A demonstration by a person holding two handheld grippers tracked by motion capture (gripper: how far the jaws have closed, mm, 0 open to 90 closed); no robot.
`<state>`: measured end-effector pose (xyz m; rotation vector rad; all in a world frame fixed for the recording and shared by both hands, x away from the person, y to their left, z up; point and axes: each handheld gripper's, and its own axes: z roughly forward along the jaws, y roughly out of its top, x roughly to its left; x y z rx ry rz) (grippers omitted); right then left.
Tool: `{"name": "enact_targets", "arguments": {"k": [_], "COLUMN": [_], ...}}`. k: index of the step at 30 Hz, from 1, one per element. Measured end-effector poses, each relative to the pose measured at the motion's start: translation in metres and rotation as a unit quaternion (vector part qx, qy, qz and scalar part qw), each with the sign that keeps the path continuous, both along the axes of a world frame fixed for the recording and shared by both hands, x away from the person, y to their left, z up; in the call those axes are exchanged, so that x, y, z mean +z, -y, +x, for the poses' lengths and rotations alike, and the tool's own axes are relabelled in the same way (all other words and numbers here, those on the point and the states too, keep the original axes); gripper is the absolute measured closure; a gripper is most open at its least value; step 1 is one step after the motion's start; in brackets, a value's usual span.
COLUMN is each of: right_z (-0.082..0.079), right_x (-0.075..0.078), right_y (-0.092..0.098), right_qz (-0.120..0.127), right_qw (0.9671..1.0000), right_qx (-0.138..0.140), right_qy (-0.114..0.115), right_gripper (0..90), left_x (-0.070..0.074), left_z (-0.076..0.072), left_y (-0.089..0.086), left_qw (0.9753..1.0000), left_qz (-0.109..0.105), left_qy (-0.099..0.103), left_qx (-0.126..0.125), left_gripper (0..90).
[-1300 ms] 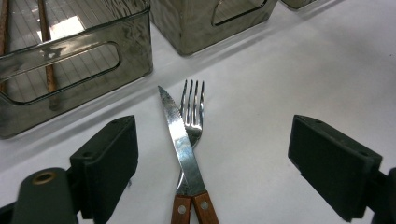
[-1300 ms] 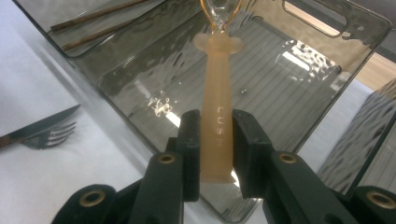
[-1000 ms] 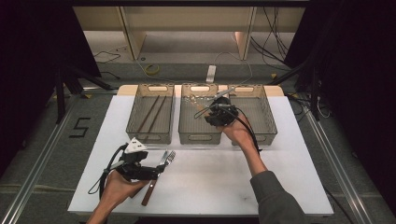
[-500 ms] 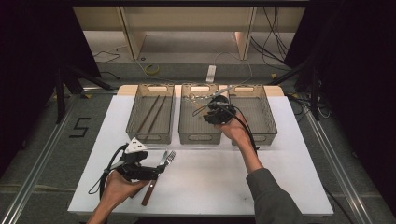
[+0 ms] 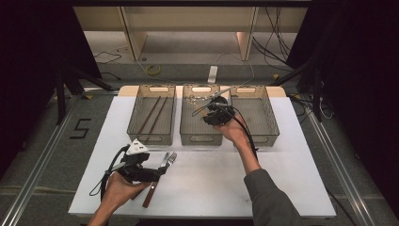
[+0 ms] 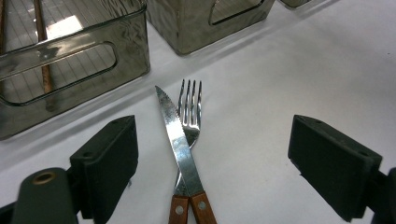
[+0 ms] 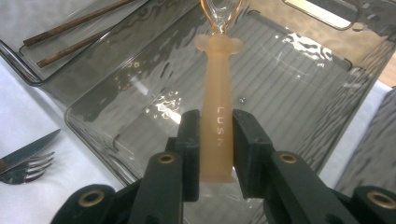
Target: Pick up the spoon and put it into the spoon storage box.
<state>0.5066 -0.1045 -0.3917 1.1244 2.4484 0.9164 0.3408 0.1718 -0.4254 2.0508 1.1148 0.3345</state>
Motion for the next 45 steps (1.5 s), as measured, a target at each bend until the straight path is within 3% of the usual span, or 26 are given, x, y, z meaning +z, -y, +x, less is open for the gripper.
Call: {"name": "enact_targets", "arguments": {"k": [11, 12, 15, 22, 26, 33, 45], "right_z": [0.000, 0.001, -0.001, -0.008, -0.017, -0.039, -0.076], "right_x": [-0.006, -0.007, -0.004, 0.004, 0.010, 0.018, 0.018], "right_y": [-0.007, -0.008, -0.007, 0.002, 0.008, 0.015, 0.029], "right_qz": [0.002, 0.015, 0.030, 0.035, 0.039, 0.043, 0.070], "right_qw": [0.9998, 0.9993, 0.9989, 0.9987, 0.9987, 0.9976, 0.9953], "right_qx": [0.008, 0.013, 0.015, 0.026, 0.032, 0.052, 0.066], "right_qy": [-0.017, -0.030, -0.032, -0.027, -0.013, -0.012, 0.010], "right_gripper": [73.4, 70.0, 65.7, 58.4, 51.5, 44.0, 40.8], "left_x": [0.000, 0.000, 0.000, -0.001, -0.001, -0.001, -0.002], "left_z": [0.000, 0.000, 0.000, 0.000, 0.000, 0.000, 0.000], "left_y": [0.000, 0.000, 0.000, 0.000, 0.001, 0.001, 0.002], "left_qw": [1.0000, 1.0000, 1.0000, 1.0000, 1.0000, 1.0000, 0.9999], "left_qz": [0.000, 0.000, -0.001, 0.001, 0.002, 0.004, 0.005], "left_qy": [0.000, 0.000, -0.001, -0.002, -0.003, -0.006, -0.010], "left_qx": [-0.001, -0.001, -0.001, -0.001, -0.001, -0.002, -0.005], "left_gripper": [15.6, 15.5, 15.5, 15.5, 15.5, 15.6, 15.6]}}
